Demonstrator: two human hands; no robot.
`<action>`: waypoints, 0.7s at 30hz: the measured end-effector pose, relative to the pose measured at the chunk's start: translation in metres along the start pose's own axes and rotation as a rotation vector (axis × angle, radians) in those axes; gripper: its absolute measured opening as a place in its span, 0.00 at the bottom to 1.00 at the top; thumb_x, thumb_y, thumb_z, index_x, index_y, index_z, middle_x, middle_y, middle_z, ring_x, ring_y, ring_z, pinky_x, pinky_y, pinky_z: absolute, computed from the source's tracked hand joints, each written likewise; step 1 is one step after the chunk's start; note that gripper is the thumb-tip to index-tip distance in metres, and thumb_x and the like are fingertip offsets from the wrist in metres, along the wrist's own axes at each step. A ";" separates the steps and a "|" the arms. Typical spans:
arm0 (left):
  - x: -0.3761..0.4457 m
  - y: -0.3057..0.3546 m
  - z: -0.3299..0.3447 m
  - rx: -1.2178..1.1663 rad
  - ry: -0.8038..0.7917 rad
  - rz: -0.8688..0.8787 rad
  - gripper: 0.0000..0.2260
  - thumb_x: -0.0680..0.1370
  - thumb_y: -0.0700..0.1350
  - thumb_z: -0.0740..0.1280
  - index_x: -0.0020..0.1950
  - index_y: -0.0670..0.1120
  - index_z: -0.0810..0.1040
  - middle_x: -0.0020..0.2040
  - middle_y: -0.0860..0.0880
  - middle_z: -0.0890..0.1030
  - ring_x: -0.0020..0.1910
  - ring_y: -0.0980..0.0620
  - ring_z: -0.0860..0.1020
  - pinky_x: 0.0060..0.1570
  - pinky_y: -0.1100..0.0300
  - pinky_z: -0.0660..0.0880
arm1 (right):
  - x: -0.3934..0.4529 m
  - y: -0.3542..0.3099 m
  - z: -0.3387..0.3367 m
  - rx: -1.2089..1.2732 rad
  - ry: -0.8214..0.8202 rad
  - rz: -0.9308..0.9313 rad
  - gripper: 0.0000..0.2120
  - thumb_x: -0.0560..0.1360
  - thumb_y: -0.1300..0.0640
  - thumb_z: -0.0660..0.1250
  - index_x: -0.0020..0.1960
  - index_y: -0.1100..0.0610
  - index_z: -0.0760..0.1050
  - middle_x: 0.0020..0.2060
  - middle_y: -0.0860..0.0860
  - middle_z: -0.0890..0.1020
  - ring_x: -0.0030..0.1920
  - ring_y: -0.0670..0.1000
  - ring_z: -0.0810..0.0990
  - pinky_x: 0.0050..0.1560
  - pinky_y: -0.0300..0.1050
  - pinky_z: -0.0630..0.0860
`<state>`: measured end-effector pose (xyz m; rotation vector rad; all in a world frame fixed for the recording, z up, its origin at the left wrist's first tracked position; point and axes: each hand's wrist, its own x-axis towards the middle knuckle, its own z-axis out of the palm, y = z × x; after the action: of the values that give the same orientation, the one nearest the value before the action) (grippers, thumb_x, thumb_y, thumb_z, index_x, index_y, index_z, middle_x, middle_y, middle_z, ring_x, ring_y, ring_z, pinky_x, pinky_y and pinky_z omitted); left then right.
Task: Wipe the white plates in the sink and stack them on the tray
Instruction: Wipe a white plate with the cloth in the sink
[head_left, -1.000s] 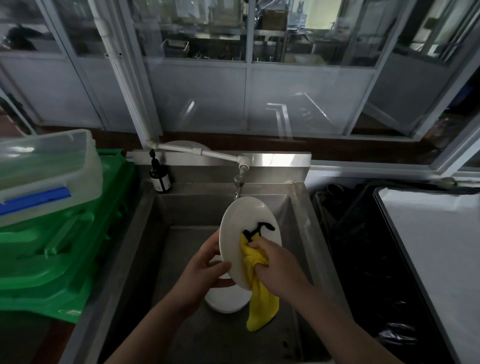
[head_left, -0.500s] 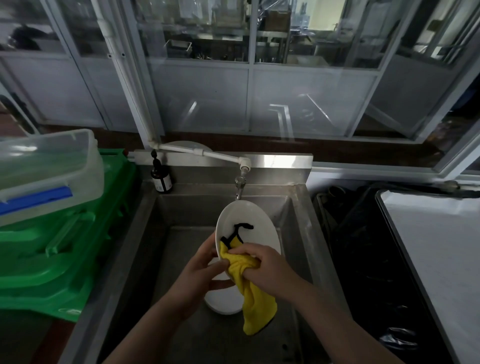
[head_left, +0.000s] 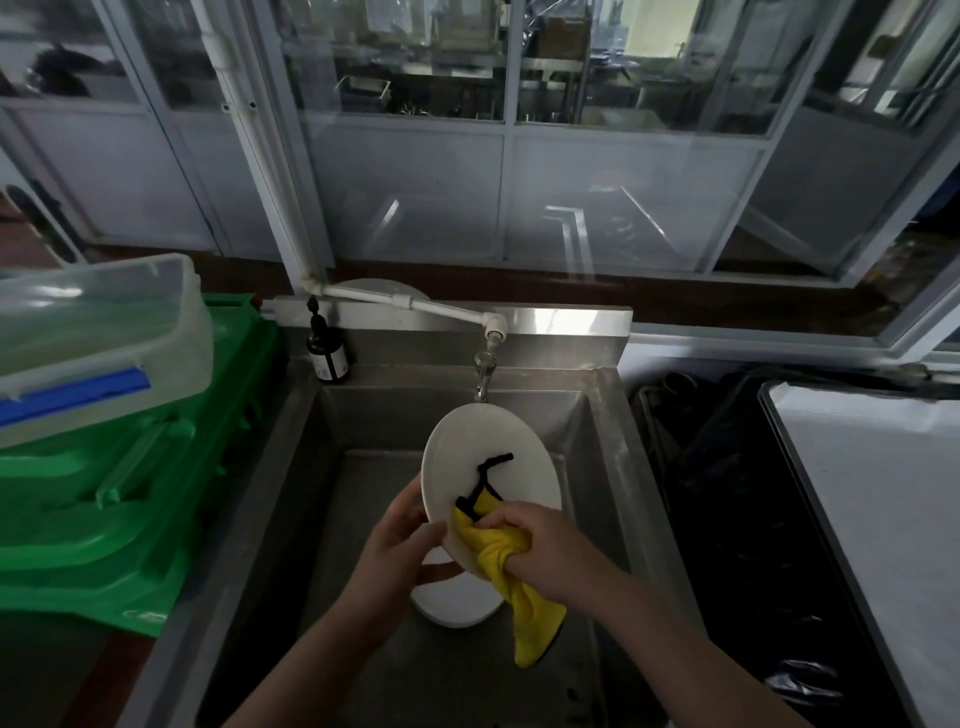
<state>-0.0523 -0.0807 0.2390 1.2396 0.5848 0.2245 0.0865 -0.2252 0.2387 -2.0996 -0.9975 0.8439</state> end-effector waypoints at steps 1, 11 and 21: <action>0.000 0.001 -0.001 0.013 0.007 0.005 0.24 0.81 0.36 0.63 0.70 0.60 0.71 0.57 0.47 0.84 0.56 0.44 0.83 0.49 0.46 0.82 | 0.000 0.004 0.000 -0.014 0.010 0.004 0.19 0.74 0.56 0.67 0.61 0.40 0.76 0.58 0.42 0.77 0.55 0.43 0.76 0.52 0.41 0.79; 0.003 0.004 -0.001 0.046 0.048 -0.009 0.22 0.81 0.33 0.62 0.64 0.61 0.73 0.48 0.53 0.86 0.47 0.49 0.85 0.42 0.52 0.82 | 0.007 0.032 -0.021 -0.106 0.047 0.090 0.25 0.70 0.66 0.63 0.60 0.43 0.78 0.59 0.46 0.77 0.57 0.47 0.76 0.53 0.44 0.77; 0.004 0.004 -0.005 0.015 0.040 -0.015 0.23 0.81 0.34 0.62 0.68 0.59 0.73 0.54 0.53 0.85 0.53 0.46 0.84 0.45 0.49 0.82 | 0.019 0.049 -0.053 -0.252 0.130 0.127 0.25 0.71 0.67 0.62 0.63 0.46 0.78 0.61 0.49 0.78 0.57 0.50 0.78 0.46 0.42 0.73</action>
<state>-0.0509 -0.0727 0.2408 1.2471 0.6310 0.2329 0.1561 -0.2489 0.2269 -2.4200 -0.9501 0.6602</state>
